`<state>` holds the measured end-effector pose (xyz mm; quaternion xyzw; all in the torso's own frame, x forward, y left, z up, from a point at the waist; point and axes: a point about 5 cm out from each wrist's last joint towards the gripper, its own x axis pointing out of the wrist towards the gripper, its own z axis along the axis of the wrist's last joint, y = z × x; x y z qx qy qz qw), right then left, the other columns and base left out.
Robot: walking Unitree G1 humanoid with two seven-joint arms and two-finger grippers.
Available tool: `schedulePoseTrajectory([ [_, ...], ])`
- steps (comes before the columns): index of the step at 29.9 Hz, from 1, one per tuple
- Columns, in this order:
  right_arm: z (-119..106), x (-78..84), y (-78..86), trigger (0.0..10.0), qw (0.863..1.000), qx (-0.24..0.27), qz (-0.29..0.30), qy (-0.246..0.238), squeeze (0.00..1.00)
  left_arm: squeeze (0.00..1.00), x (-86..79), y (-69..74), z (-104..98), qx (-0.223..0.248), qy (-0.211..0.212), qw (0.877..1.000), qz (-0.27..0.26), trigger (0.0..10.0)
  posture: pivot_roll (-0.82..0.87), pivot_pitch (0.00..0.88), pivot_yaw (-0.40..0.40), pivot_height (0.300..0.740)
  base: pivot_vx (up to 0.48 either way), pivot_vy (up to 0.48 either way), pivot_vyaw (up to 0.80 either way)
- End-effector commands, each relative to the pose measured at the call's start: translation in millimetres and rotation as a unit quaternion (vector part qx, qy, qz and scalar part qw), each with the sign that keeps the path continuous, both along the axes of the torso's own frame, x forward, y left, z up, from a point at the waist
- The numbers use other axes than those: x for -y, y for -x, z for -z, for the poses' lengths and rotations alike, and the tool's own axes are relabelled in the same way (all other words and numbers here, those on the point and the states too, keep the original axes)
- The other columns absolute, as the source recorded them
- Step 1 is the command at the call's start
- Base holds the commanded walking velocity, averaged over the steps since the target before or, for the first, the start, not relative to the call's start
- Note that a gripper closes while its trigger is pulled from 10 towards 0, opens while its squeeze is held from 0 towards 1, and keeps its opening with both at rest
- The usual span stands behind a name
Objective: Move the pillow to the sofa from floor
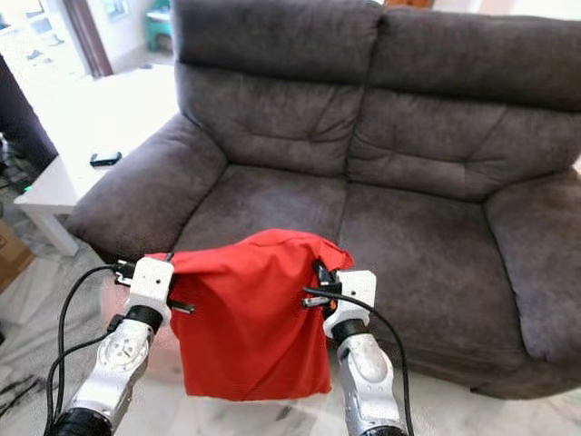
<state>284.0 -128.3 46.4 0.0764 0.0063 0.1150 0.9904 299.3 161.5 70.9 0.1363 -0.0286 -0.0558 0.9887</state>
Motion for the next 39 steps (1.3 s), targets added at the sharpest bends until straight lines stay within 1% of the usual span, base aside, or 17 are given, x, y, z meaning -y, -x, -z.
schedulePoseTrajectory([
  [1, -15.5, -2.4, -7.2, 10.0, 0.999, 0.038, 0.003, -0.004, 0.0, 0.0, 2.2, -6.5, -15.3, 0.036, -0.008, 0.999, 0.006, 10.0, 0.05, 0.018, -0.012, 0.74, 0.0, 0.0, 0.0],
  [9, -15.8, -3.0, -8.0, 10.0, 0.999, 0.035, 0.006, -0.004, 0.0, 0.0, 2.9, -6.7, -15.7, 0.038, -0.011, 0.999, 0.01, 10.0, 0.04, 0.017, -0.011, 0.74, 0.0, -0.03, 0.0],
  [12, -15.2, -2.8, -8.2, 10.0, 0.999, 0.031, 0.01, -0.008, 0.0, 0.0, 3.2, -6.8, -15.7, 0.038, -0.012, 0.999, 0.01, 10.0, 0.05, 0.018, -0.011, 0.74, 0.0, -0.08, -0.8],
  [14, -15.7, -2.4, -8.7, 10.0, 0.999, 0.034, 0.008, 0.0, 0.0, 0.0, 3.5, -6.9, -15.8, 0.039, -0.012, 0.999, 0.011, 10.0, 0.04, 0.017, -0.011, 0.74, 0.0, 0.0, -0.79],
  [17, -16.3, -1.9, -9.4, 10.0, 0.999, 0.035, 0.011, -0.005, 0.0, 0.0, 3.8, -7.2, -16.2, 0.04, -0.014, 0.999, 0.011, 10.0, 0.04, 0.018, -0.012, 0.74, 0.0, -0.304, -0.72],
  [24, -18.2, -0.7, -10.9, 10.0, 0.999, 0.041, 0.012, -0.004, 0.0, 0.0, 4.5, -7.5, -16.4, 0.041, -0.012, 0.999, 0.011, 10.0, 0.04, 0.017, -0.014, 0.74, 0.0, -0.339, 0.0],
  [29, -17.3, 0.8, -12.5, 10.0, 0.999, 0.036, 0.013, -0.004, 0.0, 0.0, 4.9, -7.6, -16.3, 0.041, -0.012, 0.999, 0.011, 10.0, 0.04, 0.016, -0.015, 0.74, 0.0, -0.336, 0.0],
  [35, -15.2, 1.9, -12.4, 10.0, 0.999, 0.032, 0.014, -0.001, 0.0, 0.0, 5.3, -7.1, -15.8, 0.041, -0.012, 0.999, 0.01, 10.0, 0.04, 0.005, -0.016, 0.74, 0.0, -0.336, -0.78],
  [39, -15.3, 1.5, -12.3, 10.0, 0.999, 0.035, 0.013, 0.0, 0.0, 0.0, 5.3, -6.9, -15.5, 0.041, -0.012, 0.999, 0.011, 10.0, 0.04, 0.003, -0.017, 0.74, 0.0, -0.337, 0.0],
])
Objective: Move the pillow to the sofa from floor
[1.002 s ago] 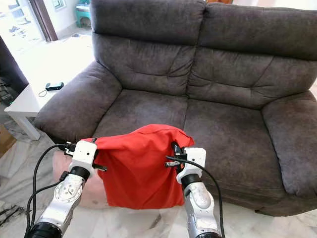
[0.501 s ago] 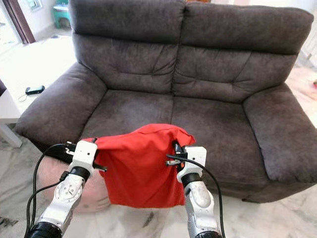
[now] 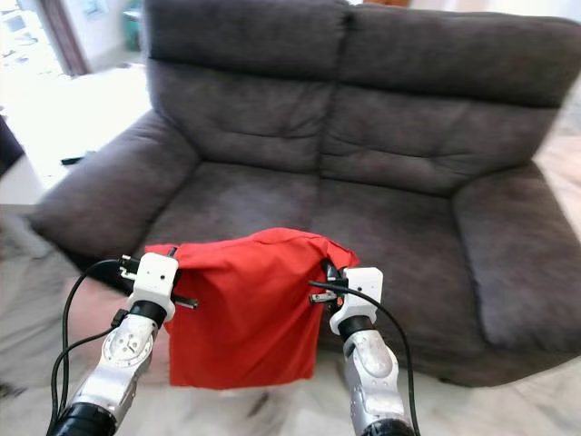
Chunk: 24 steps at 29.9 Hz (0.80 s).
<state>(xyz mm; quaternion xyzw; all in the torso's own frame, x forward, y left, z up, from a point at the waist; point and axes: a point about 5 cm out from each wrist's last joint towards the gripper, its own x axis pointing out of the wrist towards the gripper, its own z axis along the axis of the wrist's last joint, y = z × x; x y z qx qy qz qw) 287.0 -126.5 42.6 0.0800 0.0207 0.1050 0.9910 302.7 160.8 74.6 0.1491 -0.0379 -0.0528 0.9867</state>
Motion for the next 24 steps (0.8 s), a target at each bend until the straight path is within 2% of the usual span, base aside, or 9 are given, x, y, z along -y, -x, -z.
schedulePoseTrajectory([
  [1, -19.1, 3.2, -9.4, 10.0, 0.999, 0.05, 0.004, 0.002, 0.0, 0.0, 4.6, -3.5, -11.8, 0.031, 0.0, 0.999, 0.013, 10.0, 0.04, 0.003, -0.017, 0.74, 0.0, -0.334, 0.0],
  [6, -19.0, 3.7, -10.2, 10.0, 0.999, 0.049, 0.007, 0.002, 0.0, 0.0, 4.9, -3.8, -12.3, 0.032, 0.0, 0.999, 0.013, 10.0, 0.04, 0.014, -0.016, 0.74, 0.0, -0.337, 0.0],
  [12, -19.2, 3.5, -10.4, 10.0, 0.999, 0.05, 0.007, 0.003, 0.0, 0.0, 4.7, -4.0, -12.5, 0.032, 0.001, 0.999, 0.013, 10.0, 0.04, 0.017, -0.016, 0.74, 0.0, -0.337, -0.66],
  [24, -20.7, 3.5, -11.4, 10.0, 0.999, 0.054, 0.008, 0.004, 0.0, 0.0, 4.2, -5.2, -13.6, 0.033, 0.002, 0.999, 0.012, 10.0, 0.04, 0.021, -0.015, 0.74, 0.0, -0.29, 0.0],
])
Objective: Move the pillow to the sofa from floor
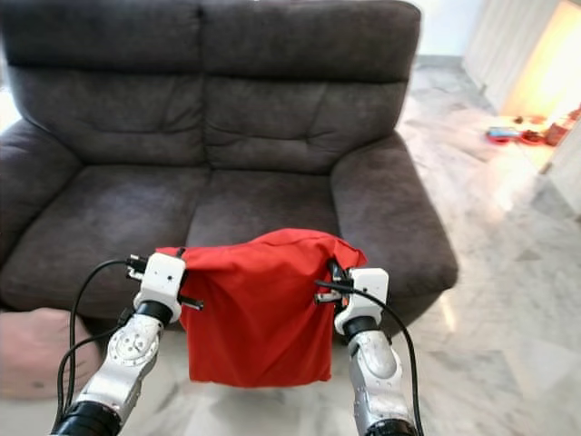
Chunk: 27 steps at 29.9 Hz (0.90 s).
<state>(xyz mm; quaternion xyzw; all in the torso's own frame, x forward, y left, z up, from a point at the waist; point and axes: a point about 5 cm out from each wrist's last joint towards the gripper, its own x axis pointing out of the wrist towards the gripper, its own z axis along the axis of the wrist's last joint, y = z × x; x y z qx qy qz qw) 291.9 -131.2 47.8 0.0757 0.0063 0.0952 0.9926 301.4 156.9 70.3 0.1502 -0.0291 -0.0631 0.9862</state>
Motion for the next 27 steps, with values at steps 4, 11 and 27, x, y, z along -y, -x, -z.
schedulePoseTrajectory([
  [4, -15.4, -1.2, -6.5, 10.0, 0.999, 0.04, -0.003, 0.001, 0.0, 0.0, 0.3, -6.9, -19.2, 0.047, 0.007, 0.999, 0.003, 10.0, 0.05, 0.022, -0.015, 0.74, 0.0, 0.0, 0.0],
  [11, -15.5, -1.5, -6.7, 10.0, 0.999, 0.042, -0.004, 0.002, 0.0, 0.0, 1.6, -6.7, -19.4, 0.048, 0.01, 0.999, 0.007, 10.0, 0.04, 0.023, -0.016, 0.74, 0.0, 0.0, 0.0],
  [27, -19.3, -1.1, -8.6, 10.0, 0.999, 0.052, -0.001, 0.001, 0.0, 0.0, 5.0, -5.6, -25.9, 0.063, 0.017, 0.998, 0.024, 10.0, 0.05, 0.024, -0.014, 0.74, 0.0, 0.0, 0.0],
])
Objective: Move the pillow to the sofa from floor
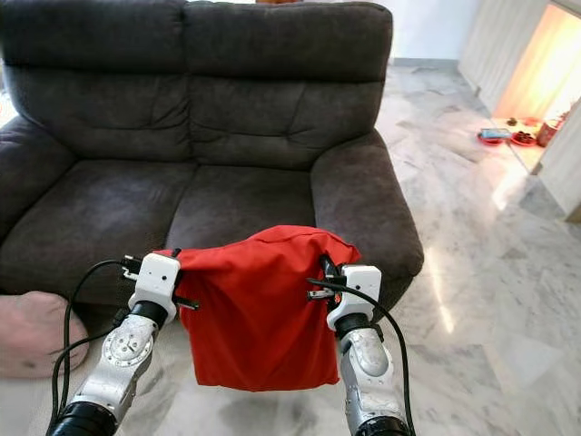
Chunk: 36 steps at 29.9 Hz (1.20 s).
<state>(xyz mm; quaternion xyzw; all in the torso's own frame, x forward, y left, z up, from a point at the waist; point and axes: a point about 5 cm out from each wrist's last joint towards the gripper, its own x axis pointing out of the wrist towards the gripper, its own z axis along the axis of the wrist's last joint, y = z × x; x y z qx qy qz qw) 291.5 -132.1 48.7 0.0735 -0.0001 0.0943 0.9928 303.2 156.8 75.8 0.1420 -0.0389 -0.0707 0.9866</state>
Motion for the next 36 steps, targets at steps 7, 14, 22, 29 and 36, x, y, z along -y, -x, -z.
schedulePoseTrajectory([
  [7, -30.9, 1.5, -12.4, 10.0, 0.997, 0.076, 0.004, 0.01, 0.0, 0.0, 6.5, -4.5, -30.2, 0.077, -0.022, 0.996, 0.031, 10.0, 0.05, 0.022, -0.013, 0.74, 0.0, 0.0, 0.0],
  [14, -66.9, 9.3, -17.7, 10.0, 0.988, 0.153, 0.013, 0.015, 0.0, 0.0, 4.7, -4.5, -63.7, 0.146, -0.045, 0.988, 0.028, 10.0, 0.05, 0.009, -0.015, 0.74, 0.0, 0.0, 0.0],
  [22, -107.1, 7.6, -14.8, 10.0, 0.973, 0.229, 0.027, 0.012, 0.0, 0.0, 4.3, -4.4, -96.7, 0.206, -0.052, 0.977, 0.004, 10.0, 0.04, 0.009, -0.012, 0.74, 0.0, 0.0, 0.0],
  [29, -130.9, -0.1, -14.7, 10.0, 0.964, 0.264, 0.02, 0.012, 0.0, 0.0, 10.2, -2.8, -123.2, 0.253, -0.055, 0.966, -0.003, 10.0, 0.04, 0.019, -0.014, 0.74, 0.0, 0.0, 0.0],
  [36, -137.1, -3.1, -14.6, 10.0, 0.963, 0.267, 0.011, 0.011, 0.0, 0.0, 14.0, -1.7, -134.1, 0.27, -0.059, 0.961, -0.001, 10.0, 0.05, 0.026, -0.016, 0.74, 0.0, 0.0, 0.0],
])
